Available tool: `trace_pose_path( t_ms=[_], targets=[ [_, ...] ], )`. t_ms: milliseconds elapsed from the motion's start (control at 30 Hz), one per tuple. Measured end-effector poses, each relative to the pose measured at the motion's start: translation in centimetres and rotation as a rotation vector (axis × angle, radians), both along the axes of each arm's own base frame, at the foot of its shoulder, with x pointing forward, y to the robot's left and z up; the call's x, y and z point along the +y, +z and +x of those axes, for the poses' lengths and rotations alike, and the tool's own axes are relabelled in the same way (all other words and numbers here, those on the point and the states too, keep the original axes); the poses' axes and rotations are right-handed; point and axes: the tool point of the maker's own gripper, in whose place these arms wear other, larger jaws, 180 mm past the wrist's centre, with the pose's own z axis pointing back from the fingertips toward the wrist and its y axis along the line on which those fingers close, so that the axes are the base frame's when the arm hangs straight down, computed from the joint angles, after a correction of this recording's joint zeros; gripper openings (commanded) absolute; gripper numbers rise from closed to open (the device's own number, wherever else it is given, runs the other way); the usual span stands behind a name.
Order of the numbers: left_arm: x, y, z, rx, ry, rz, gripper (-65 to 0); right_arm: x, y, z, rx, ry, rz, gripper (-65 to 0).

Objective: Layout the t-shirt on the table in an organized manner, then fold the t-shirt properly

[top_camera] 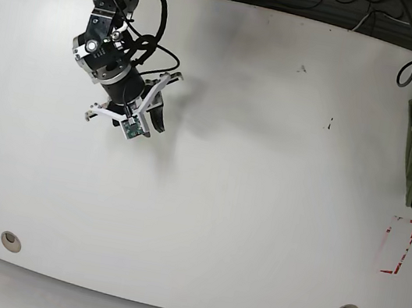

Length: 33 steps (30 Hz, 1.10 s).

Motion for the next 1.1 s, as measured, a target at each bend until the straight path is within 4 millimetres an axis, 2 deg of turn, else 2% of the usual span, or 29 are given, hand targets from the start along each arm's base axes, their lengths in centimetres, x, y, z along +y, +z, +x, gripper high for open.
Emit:
trace_pose_path(
  t_ms=[400, 567, 700, 767, 867, 933, 1033, 1100],
  targets=[
    [2.9, 0.7, -1.3, 0.078, 0.001, 0.096, -60.1, 0.0, -0.2, -0.2, 0.006, 0.000, -0.001, -51.2],
    [3.2, 1.6, -0.7, 0.125, -0.009, 0.153, -60.1, 0.0, 0.1, -0.2, -0.001, 0.000, -0.002, -51.2],
    [2.9, 4.1, 0.9, 0.146, -0.018, 0.229, -60.1, 0.4, 0.3, -0.1, -0.007, -0.007, 0.009, -51.2],
    [1.9, 6.0, 2.8, 0.100, -0.029, 0.256, -60.1, 0.6, 0.3, -0.1, -0.011, -0.010, 0.021, -51.2],
    [-1.0, 8.5, 5.4, 0.005, -0.076, 0.290, -60.1, 1.0, 0.5, 0.1, -0.039, -0.002, 0.047, -51.2],
    [-4.7, 9.7, 7.1, -0.079, -0.153, 0.273, -60.1, 1.0, 0.5, 0.5, -0.064, -0.003, 0.055, -51.2],
    [-10.5, 9.6, 8.0, -0.180, -0.254, 0.196, -60.1, -0.1, 0.1, 1.3, -0.113, -0.049, 0.015, -51.2],
    [-13.0, 9.0, 7.8, -0.212, -0.289, 0.155, -60.0, -0.8, -0.2, 1.7, -0.148, -0.073, 0.000, -51.2]
  ],
)
